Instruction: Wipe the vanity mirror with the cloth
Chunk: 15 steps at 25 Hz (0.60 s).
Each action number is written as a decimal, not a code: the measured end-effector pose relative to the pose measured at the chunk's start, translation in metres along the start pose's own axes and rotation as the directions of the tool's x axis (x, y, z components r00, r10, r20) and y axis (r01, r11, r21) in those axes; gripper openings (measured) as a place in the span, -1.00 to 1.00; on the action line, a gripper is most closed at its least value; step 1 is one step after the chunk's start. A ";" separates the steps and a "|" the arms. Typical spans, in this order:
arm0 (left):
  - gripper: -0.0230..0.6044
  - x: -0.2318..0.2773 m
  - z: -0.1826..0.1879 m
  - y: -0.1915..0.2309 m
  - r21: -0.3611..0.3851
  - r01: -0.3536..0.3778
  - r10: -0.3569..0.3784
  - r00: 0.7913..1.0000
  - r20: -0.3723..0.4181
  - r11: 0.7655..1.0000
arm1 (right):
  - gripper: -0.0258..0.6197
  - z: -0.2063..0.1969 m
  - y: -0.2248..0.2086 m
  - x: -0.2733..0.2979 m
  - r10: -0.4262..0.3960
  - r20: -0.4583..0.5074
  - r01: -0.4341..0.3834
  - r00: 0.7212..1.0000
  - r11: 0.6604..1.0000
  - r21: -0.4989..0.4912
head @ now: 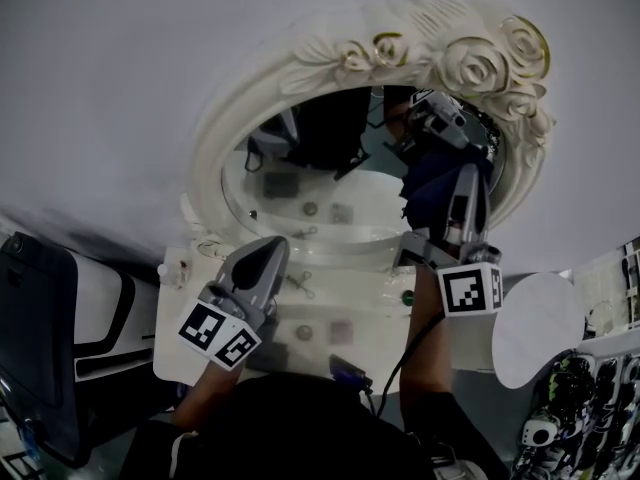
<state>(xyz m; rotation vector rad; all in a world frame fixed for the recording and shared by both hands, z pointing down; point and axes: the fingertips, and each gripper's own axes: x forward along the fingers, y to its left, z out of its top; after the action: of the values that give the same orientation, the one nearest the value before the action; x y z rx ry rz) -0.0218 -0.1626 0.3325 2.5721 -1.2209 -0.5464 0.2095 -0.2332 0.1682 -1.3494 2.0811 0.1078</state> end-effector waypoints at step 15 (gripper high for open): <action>-0.91 -0.034 0.012 0.018 -0.014 -0.030 0.031 0.999 0.030 0.999 | -0.84 -0.022 0.077 0.032 0.082 -0.058 -0.086 0.995 0.994 -0.069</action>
<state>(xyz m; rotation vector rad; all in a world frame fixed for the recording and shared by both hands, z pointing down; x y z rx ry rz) -0.0587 -0.1478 0.3357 2.5386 -1.2598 -0.5864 0.1257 -0.2309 0.1467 -1.3202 2.1996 0.1844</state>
